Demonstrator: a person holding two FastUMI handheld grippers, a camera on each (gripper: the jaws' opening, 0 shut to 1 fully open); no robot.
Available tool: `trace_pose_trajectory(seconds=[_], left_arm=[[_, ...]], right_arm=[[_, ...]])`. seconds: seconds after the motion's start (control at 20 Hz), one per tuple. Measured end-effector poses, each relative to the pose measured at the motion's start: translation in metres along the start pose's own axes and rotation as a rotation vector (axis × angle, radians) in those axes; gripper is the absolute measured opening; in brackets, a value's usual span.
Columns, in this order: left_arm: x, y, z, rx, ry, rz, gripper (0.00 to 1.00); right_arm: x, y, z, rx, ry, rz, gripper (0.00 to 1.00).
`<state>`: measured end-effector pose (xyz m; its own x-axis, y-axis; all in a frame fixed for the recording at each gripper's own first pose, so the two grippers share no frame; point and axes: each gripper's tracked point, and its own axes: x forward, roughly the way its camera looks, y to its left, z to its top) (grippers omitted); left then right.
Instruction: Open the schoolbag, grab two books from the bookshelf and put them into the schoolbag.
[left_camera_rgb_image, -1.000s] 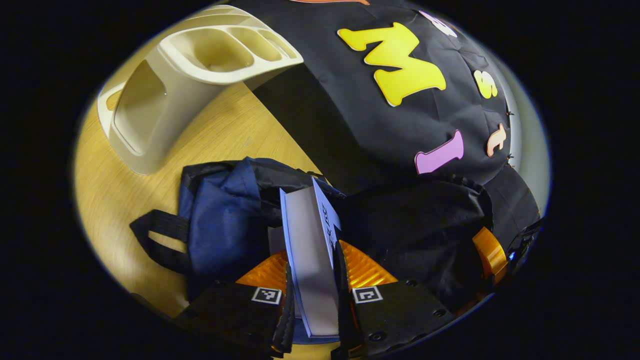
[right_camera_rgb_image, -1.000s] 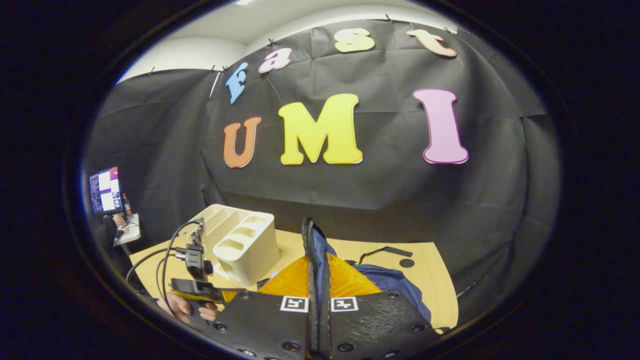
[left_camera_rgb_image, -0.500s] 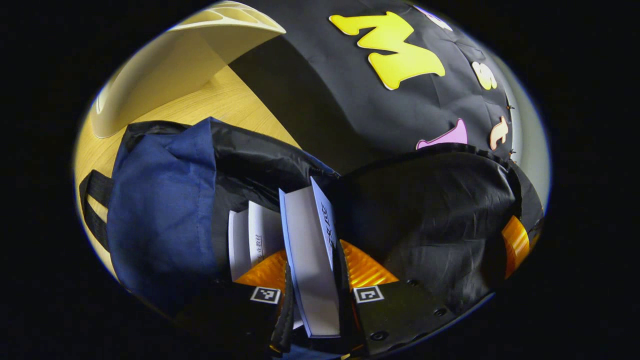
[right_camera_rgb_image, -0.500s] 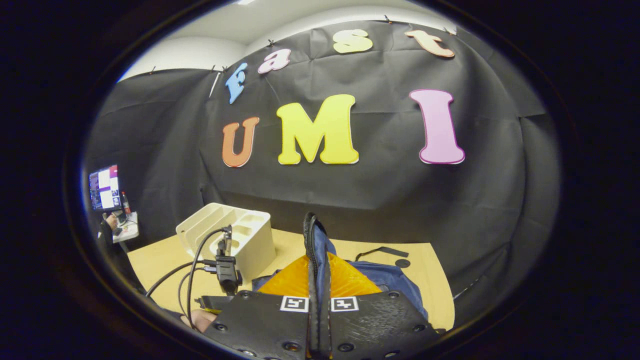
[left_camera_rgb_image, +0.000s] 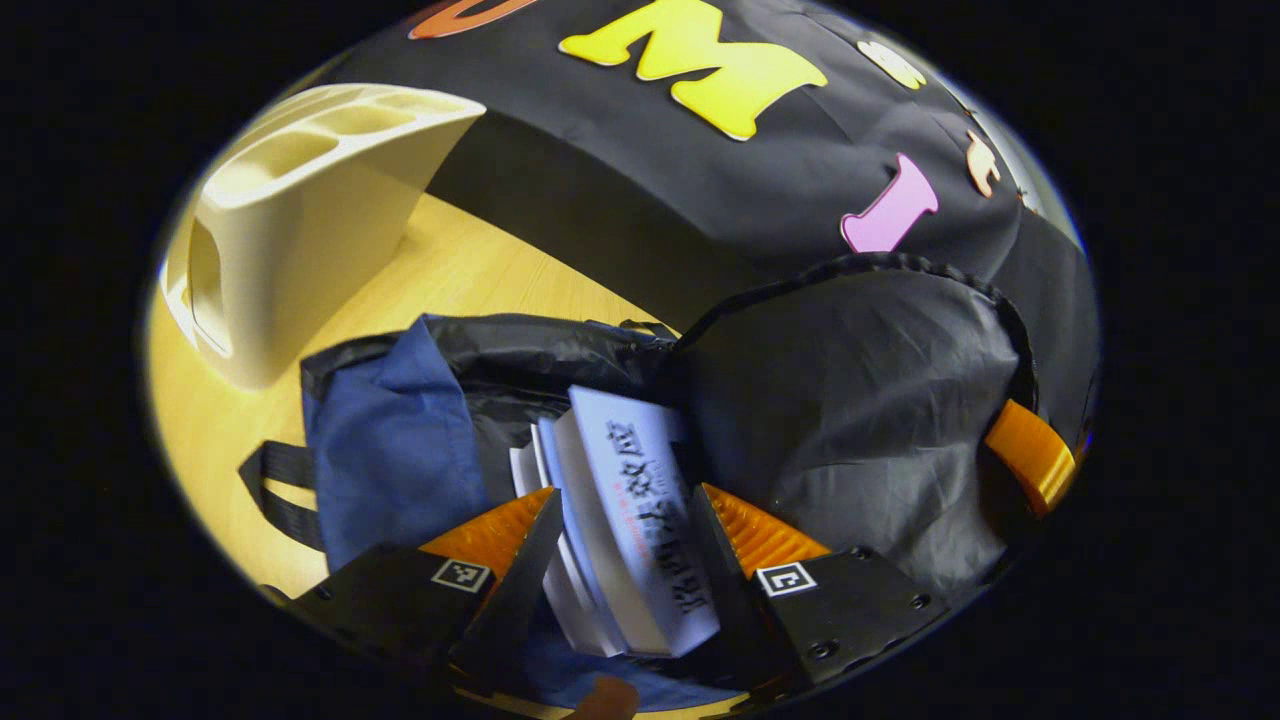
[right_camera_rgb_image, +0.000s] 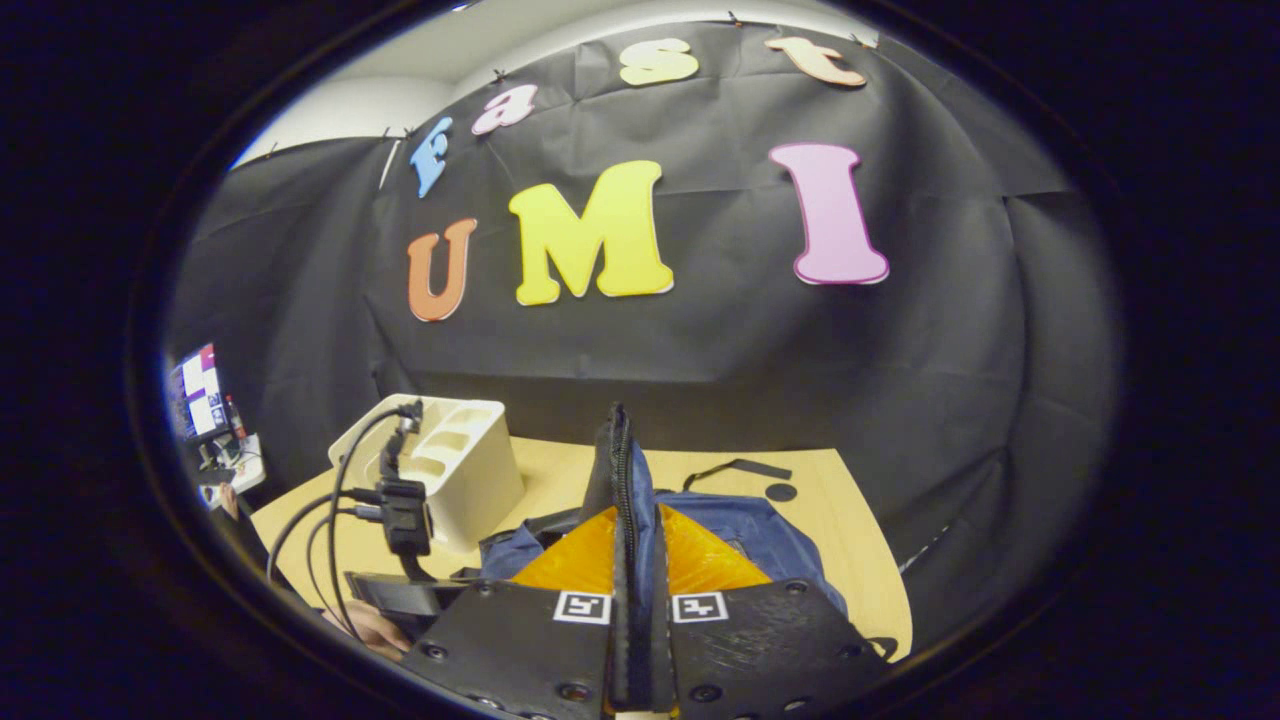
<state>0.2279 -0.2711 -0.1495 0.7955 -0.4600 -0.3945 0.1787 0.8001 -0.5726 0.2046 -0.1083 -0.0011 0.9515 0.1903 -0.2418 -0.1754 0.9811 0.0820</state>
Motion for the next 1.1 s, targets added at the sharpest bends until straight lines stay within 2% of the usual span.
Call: trace_pose_trajectory(seconds=[0.1, 0.15, 0.2, 0.25, 0.3, 0.35, 0.6, 0.85, 1.1], left_arm=[[-0.018, 0.005, 0.006, 0.016, -0.051, 0.004, 0.82], [-0.028, 0.008, 0.011, 0.018, -0.066, 0.009, 0.83], [-0.035, 0.014, 0.014, 0.020, -0.081, 0.019, 0.91], [-0.043, 0.023, 0.014, 0.029, -0.090, 0.040, 0.91], [-0.050, 0.032, 0.015, 0.037, -0.099, 0.066, 0.92], [-0.056, 0.039, 0.016, 0.043, -0.113, 0.084, 0.92], [-0.092, 0.071, 0.015, 0.025, -0.143, 0.140, 0.91], [-0.118, 0.093, 0.008, 0.038, -0.144, 0.193, 0.91], [-0.148, 0.103, 0.006, 0.108, -0.165, 0.241, 0.91]], right_arm=[[0.005, -0.005, -0.015, 0.002, 0.045, -0.030, 0.09], [0.005, -0.007, -0.021, -0.004, 0.060, -0.045, 0.15], [0.005, -0.006, -0.027, -0.002, 0.070, -0.049, 0.15], [0.003, -0.006, -0.030, -0.001, 0.079, -0.062, 0.19], [0.003, -0.007, -0.034, -0.003, 0.084, -0.073, 0.23], [0.002, -0.006, -0.037, -0.006, 0.089, -0.080, 0.33], [-0.005, -0.002, -0.057, -0.015, 0.113, -0.130, 0.51], [-0.014, 0.002, -0.071, -0.042, 0.128, -0.167, 0.53], [-0.031, 0.003, -0.078, -0.056, 0.121, -0.210, 0.53]])
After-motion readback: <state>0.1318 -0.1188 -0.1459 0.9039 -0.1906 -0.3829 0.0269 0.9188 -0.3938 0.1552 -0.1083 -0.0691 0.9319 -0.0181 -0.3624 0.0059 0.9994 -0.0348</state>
